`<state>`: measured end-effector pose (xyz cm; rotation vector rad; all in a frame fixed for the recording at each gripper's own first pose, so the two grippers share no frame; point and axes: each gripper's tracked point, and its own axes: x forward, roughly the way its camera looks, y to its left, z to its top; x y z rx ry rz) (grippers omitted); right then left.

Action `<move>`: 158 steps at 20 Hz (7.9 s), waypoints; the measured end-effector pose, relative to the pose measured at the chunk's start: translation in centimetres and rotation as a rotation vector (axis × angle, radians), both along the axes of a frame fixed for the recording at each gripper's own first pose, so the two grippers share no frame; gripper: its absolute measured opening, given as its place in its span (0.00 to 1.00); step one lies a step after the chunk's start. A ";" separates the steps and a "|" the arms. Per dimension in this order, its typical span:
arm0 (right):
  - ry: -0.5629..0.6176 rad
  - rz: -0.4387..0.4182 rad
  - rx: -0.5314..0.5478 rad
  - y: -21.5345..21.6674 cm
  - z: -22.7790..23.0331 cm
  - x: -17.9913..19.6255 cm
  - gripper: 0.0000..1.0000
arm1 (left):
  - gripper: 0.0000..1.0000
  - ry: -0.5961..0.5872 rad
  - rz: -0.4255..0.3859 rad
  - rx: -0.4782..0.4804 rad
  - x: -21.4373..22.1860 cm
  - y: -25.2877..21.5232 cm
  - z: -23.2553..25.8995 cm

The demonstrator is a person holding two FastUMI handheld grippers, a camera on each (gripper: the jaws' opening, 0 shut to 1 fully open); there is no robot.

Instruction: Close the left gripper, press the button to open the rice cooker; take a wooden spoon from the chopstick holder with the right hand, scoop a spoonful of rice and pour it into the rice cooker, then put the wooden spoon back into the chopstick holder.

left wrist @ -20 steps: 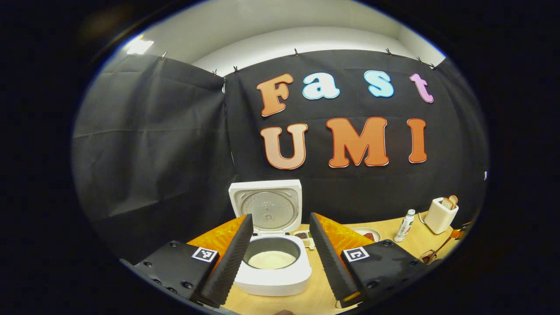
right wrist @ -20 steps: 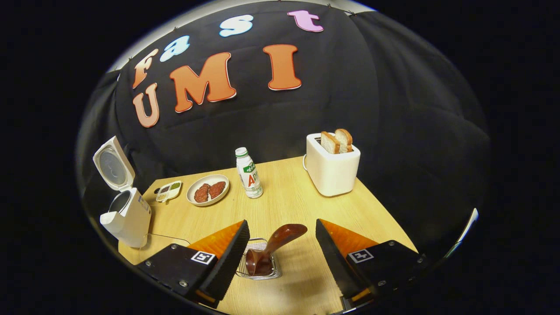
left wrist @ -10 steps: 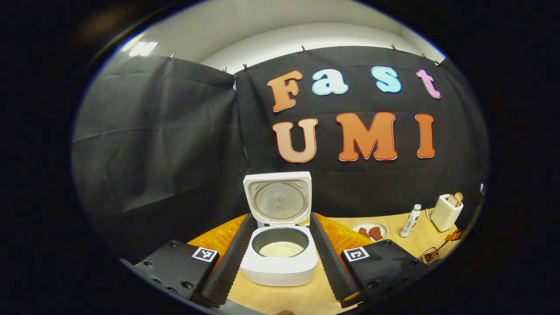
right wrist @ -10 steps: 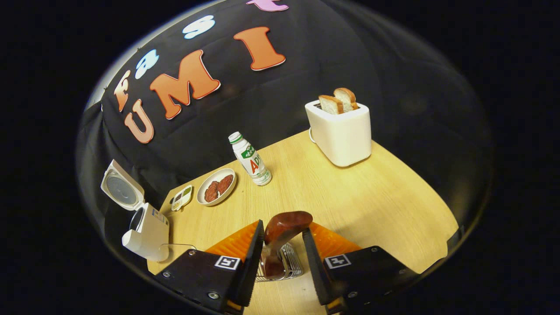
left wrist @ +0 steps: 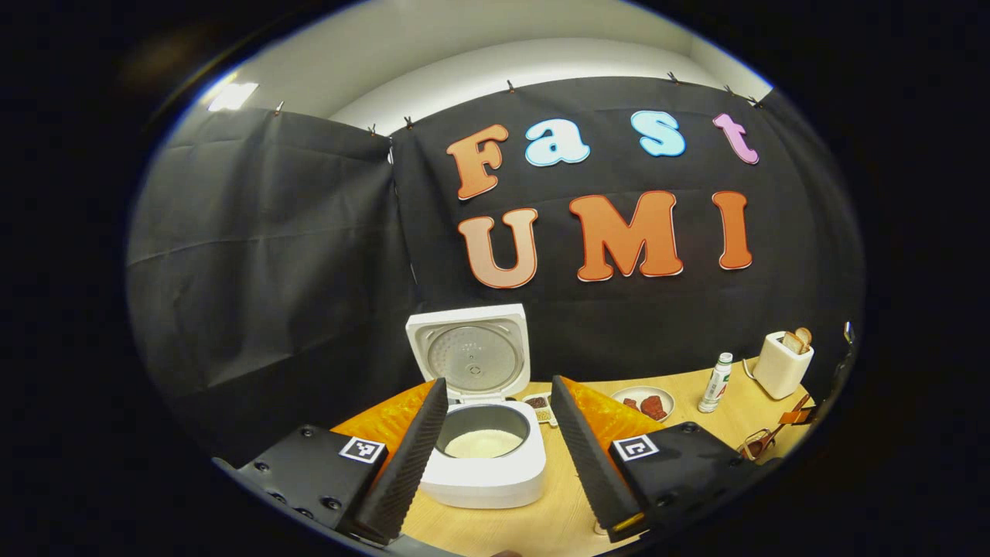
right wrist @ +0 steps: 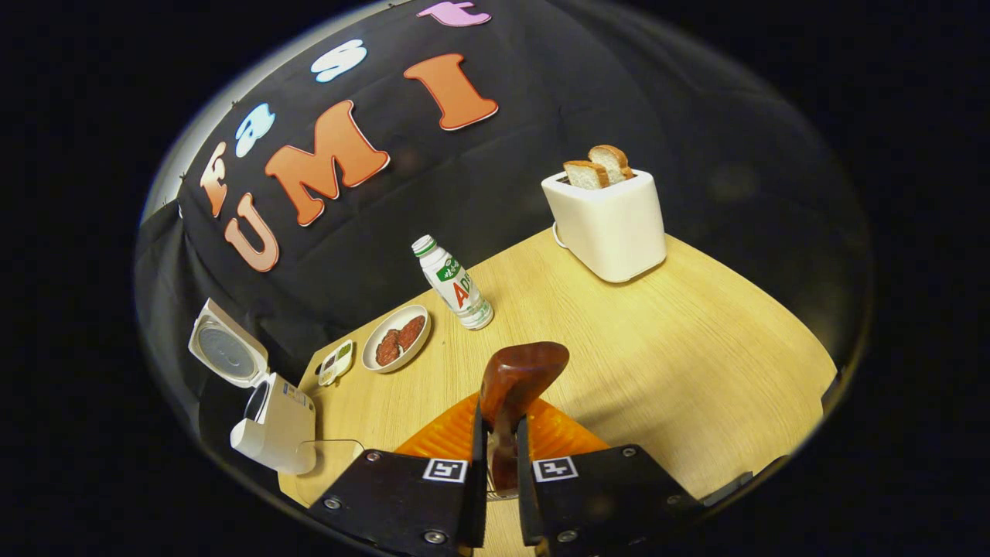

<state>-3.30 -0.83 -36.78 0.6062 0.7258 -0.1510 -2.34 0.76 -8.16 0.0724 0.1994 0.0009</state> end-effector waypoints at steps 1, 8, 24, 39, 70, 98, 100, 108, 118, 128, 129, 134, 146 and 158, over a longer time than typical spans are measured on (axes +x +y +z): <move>-0.016 -0.007 -0.006 -0.1 0.7 0.2 0.14 | 0.93 -0.001 -0.014 -0.003 0.3 -0.3 -0.1; -0.179 -0.081 -0.085 -1.3 8.1 0.9 0.14 | 0.93 -0.024 -0.078 -0.063 3.4 -0.2 -0.2; -0.326 0.152 -0.145 14.1 15.2 0.9 0.14 | 1.00 0.022 -0.120 -0.129 8.6 4.6 -4.3; -0.114 0.399 -0.545 19.8 4.3 -0.4 0.14 | 0.99 0.060 -0.058 -0.104 8.7 10.6 -7.3; -0.018 0.259 0.009 29.0 2.7 -2.9 0.14 | 1.00 0.124 0.005 -0.079 7.5 15.6 -9.5; -0.011 -0.071 0.513 20.2 5.2 -1.9 0.12 | 0.99 0.159 0.026 -0.086 6.5 12.6 -9.8; -0.036 -0.110 0.583 19.2 6.4 -0.7 0.12 | 0.99 0.155 0.023 -0.083 6.5 12.3 -9.6; -0.143 -0.207 0.821 18.4 12.4 2.2 0.11 | 1.00 0.143 0.026 -0.092 6.3 11.9 -9.2; -0.217 -0.212 1.118 24.3 20.7 7.2 0.11 | 1.00 0.123 0.091 -0.097 5.4 16.0 -9.3; -0.150 -0.086 1.055 35.9 21.9 11.2 0.11 | 0.99 0.126 0.183 -0.130 4.1 23.7 -10.8; -0.144 -0.074 1.046 37.2 22.1 11.7 0.11 | 0.99 0.127 0.197 -0.129 3.9 24.7 -11.0; -0.183 0.027 0.882 43.3 23.0 14.6 0.11 | 0.99 0.171 0.218 -0.155 2.6 27.8 -13.2; -0.376 0.315 0.244 50.4 24.8 18.7 0.11 | 0.99 0.266 0.191 -0.180 2.3 30.0 -16.9; -0.609 0.539 -0.152 53.6 28.6 18.3 0.11 | 0.99 0.277 0.181 -0.157 2.2 30.5 -17.1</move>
